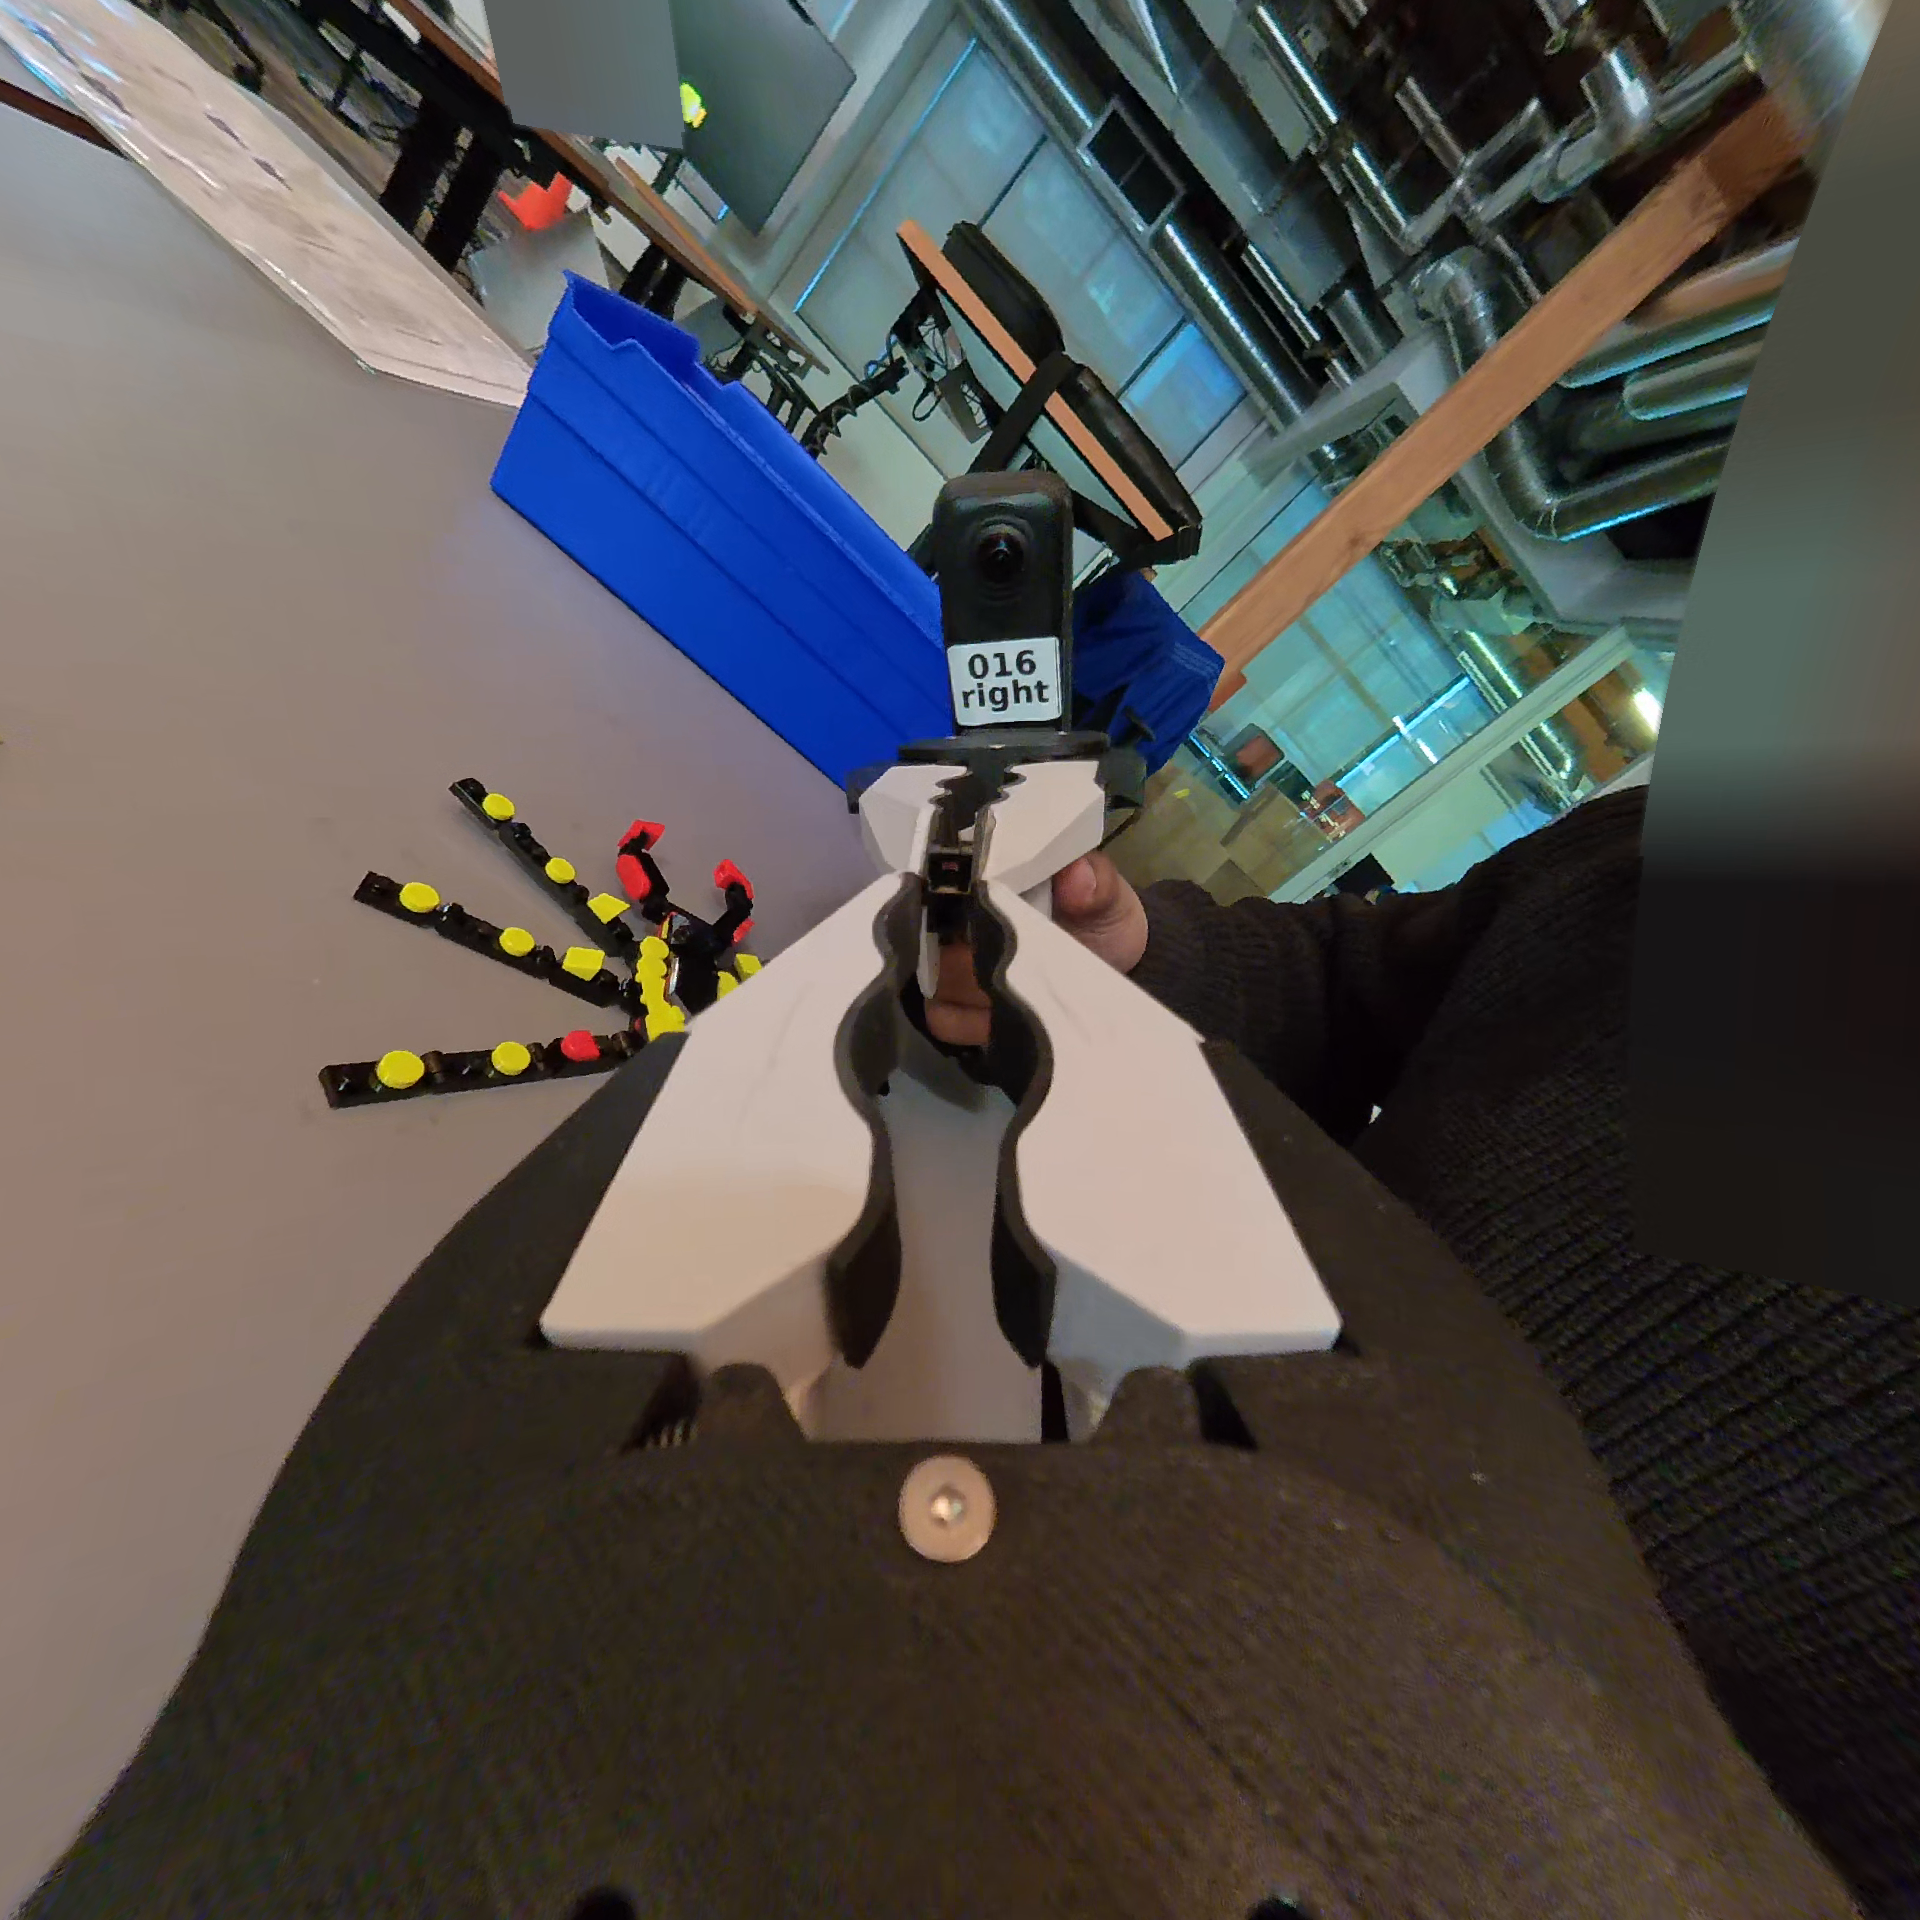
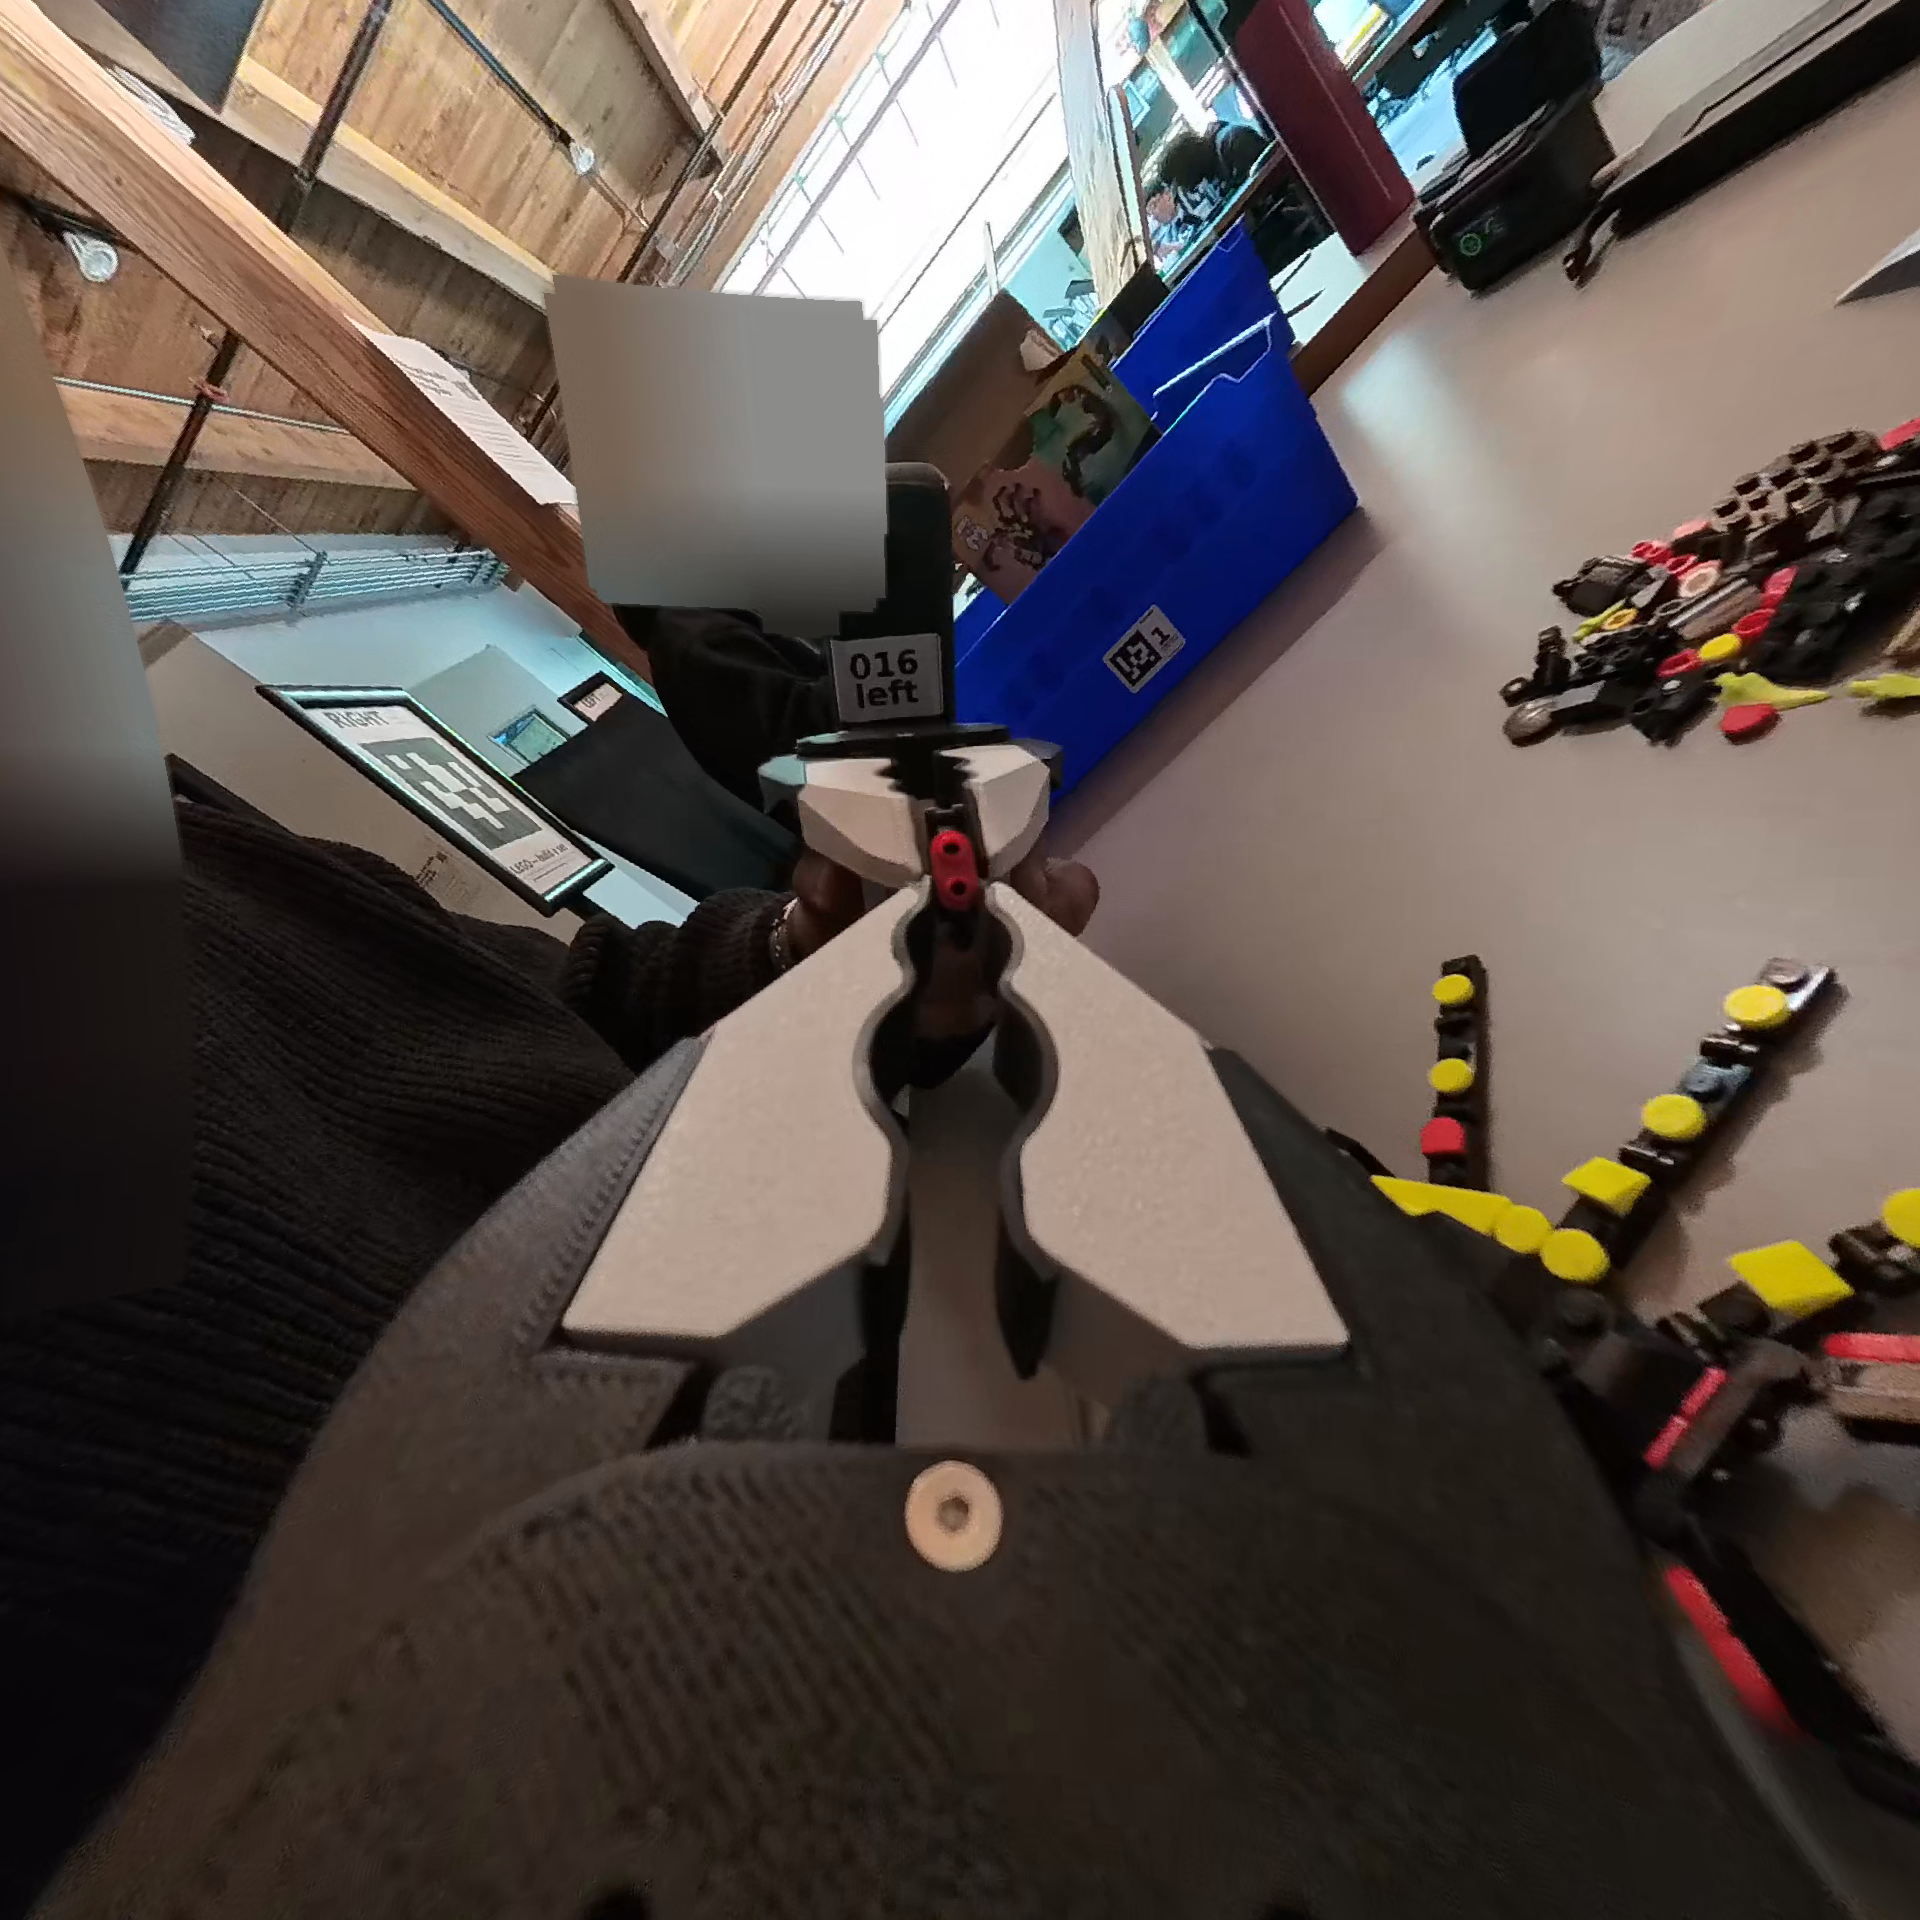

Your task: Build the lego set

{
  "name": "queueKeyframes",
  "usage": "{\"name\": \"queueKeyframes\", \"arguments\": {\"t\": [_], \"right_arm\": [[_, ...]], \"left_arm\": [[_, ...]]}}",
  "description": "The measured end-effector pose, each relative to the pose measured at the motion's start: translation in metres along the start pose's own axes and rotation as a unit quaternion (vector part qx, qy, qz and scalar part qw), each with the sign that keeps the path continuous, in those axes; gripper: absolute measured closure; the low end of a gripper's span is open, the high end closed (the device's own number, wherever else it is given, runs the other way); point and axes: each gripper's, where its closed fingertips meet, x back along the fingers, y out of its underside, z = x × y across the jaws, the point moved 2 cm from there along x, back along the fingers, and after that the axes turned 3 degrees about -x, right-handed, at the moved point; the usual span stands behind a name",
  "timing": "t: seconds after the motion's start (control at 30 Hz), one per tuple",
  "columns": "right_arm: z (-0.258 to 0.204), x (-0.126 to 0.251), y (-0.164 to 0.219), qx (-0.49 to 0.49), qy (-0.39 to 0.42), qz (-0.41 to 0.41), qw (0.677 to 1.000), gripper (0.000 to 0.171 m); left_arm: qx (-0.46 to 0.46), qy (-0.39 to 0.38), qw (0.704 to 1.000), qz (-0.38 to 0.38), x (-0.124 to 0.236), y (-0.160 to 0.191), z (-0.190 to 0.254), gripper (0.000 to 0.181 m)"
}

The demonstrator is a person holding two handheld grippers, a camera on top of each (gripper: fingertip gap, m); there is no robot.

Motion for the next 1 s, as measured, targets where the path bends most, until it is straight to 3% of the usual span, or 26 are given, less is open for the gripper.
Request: {"name": "queueKeyframes", "arguments": {"t": [0.2,0.43,0.8,0.9,1.0], "right_arm": [[0.001,0.001,0.002,0.023,0.011,-0.011,1.000,0.164],[0.000,0.005,0.007,0.151,0.050,-0.063,0.985,0.160],[-0.011,0.007,0.023,0.152,-0.004,-0.118,0.981,0.163],[0.004,0.010,0.029,0.148,0.034,-0.145,0.978,0.163],[0.017,0.014,0.027,0.170,0.077,-0.151,0.971,0.162]], "left_arm": [[-0.020,-0.009,1.000,-0.009,-0.001,0.001,0.000,0.176],[-0.030,-0.004,0.999,-0.042,-0.003,0.010,0.002,0.176],[-0.029,0.035,0.994,-0.095,-0.004,0.025,0.014,0.176],[-0.068,-0.014,0.989,-0.129,-0.006,0.033,0.004,0.176],[-0.180,-0.136,0.954,-0.198,-0.002,0.045,-0.024,0.176]]}}
